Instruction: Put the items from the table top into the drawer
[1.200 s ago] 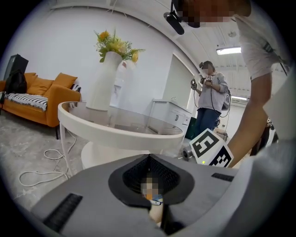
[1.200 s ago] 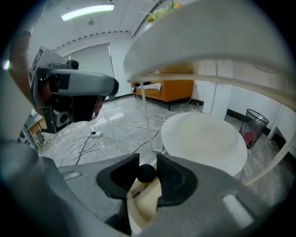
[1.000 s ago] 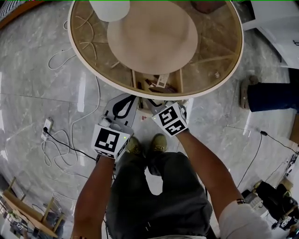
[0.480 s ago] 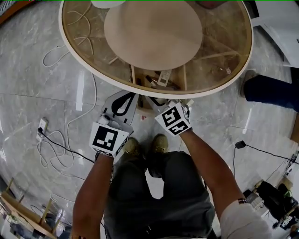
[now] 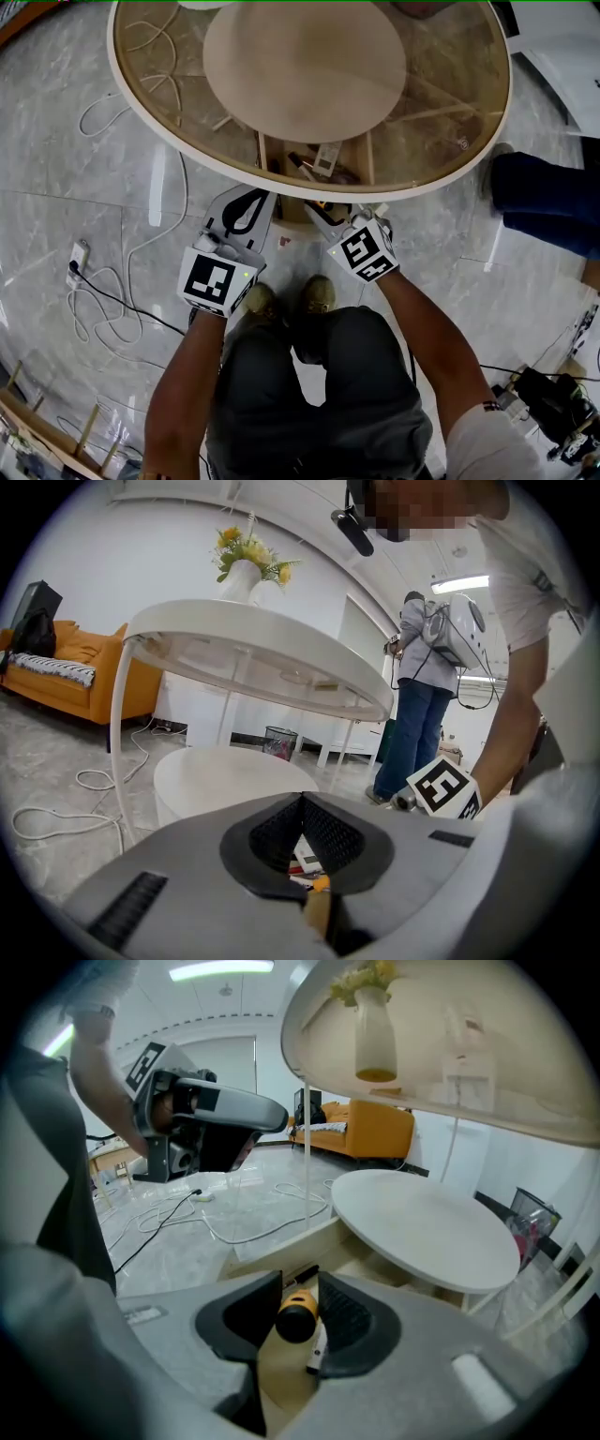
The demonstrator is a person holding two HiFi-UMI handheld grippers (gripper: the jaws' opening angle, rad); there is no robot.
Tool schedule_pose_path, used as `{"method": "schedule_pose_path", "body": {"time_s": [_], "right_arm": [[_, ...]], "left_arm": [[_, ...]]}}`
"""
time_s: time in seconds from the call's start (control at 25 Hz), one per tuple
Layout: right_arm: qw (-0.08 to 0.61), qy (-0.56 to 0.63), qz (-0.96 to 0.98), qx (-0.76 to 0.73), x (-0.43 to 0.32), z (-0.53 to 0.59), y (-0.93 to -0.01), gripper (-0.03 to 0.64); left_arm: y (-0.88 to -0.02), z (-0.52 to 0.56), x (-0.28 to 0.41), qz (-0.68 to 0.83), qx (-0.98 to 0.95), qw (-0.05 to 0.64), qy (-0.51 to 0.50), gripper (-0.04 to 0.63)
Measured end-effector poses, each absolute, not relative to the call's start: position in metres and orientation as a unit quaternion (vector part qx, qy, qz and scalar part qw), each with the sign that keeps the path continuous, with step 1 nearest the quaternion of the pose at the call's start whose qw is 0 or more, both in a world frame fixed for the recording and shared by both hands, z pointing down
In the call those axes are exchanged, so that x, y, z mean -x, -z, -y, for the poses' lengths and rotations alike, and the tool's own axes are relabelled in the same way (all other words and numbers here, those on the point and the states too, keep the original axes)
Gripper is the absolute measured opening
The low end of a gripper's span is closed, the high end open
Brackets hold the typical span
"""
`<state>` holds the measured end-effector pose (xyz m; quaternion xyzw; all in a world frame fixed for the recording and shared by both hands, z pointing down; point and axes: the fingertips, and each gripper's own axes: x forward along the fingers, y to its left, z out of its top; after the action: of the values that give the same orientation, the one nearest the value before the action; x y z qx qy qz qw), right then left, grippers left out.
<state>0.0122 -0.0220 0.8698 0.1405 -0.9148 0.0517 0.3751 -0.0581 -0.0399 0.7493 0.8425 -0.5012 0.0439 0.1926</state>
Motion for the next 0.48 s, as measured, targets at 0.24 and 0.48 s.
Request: {"method": "schedule_pose_path", "body": {"time_s": [0.24, 0.48], "right_arm": [[0.419, -0.060, 0.897, -0.127, -0.040, 0.018, -0.900, 0.120], [0.507, -0.066, 0.856, -0.081, -0.032, 0.007, -0.929, 0.120]], "left_arm": [[-0.759, 0.036, 0.057, 0.496, -0.844, 0.200, -0.051, 0.000], [-0.763, 0.036, 0.051, 0.495, -0.843, 0.203, -0.051, 0.000]]}}
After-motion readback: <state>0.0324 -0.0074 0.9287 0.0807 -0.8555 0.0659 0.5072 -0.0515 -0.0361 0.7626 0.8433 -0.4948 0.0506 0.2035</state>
